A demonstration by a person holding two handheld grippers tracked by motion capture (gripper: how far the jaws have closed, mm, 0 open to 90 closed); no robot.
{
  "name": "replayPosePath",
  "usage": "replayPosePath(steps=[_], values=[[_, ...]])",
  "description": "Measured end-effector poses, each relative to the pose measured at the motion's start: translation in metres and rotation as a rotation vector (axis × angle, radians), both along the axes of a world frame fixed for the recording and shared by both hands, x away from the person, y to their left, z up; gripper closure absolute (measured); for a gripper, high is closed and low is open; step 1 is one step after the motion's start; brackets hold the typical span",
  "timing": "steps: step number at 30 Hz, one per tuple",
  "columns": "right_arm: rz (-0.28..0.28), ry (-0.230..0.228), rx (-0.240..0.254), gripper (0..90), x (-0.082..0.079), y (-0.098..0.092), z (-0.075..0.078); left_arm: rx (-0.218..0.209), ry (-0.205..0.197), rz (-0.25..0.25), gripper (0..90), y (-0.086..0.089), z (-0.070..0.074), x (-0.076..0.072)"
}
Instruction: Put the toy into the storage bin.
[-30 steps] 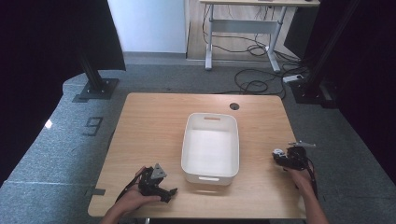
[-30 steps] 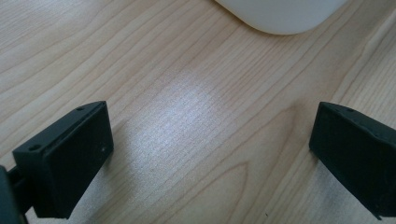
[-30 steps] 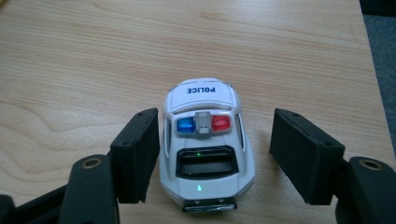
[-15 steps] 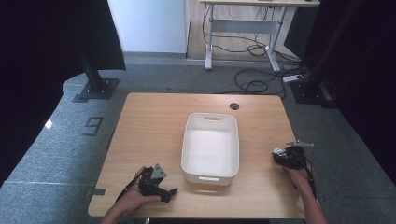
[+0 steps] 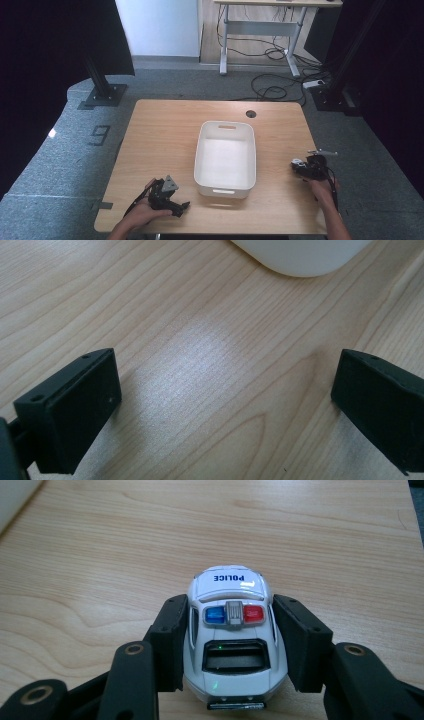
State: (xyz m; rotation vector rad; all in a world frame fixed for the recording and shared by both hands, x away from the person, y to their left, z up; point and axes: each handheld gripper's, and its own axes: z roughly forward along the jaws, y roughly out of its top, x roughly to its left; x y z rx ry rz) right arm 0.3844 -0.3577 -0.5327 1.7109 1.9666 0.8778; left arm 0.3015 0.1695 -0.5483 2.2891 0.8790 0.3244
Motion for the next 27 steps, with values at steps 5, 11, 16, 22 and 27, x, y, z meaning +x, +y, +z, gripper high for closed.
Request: replayPosePath(steps=[5,11,16,22,27], values=[[0.012,-0.004,0.015,50.0,-0.001,0.001,0.003,0.0,0.0,0.0,0.0,0.0,0.0,0.0],[0.008,-0.022,0.039,50.1,-0.003,0.0,0.008,0.0,0.0,0.001,0.0,0.0,0.0,0.0],[0.01,-0.04,0.04,50.1,-0.005,0.0,0.011,0.001,0.001,0.001,0.0,0.0,0.0,0.0],[0.021,-0.065,0.043,50.0,-0.007,0.003,0.017,0.001,0.001,0.001,0.0,0.0,0.0,0.0],[0.038,-0.087,0.037,50.1,-0.01,0.007,0.021,0.001,0.001,0.002,0.0,0.0,0.0,0.0]])
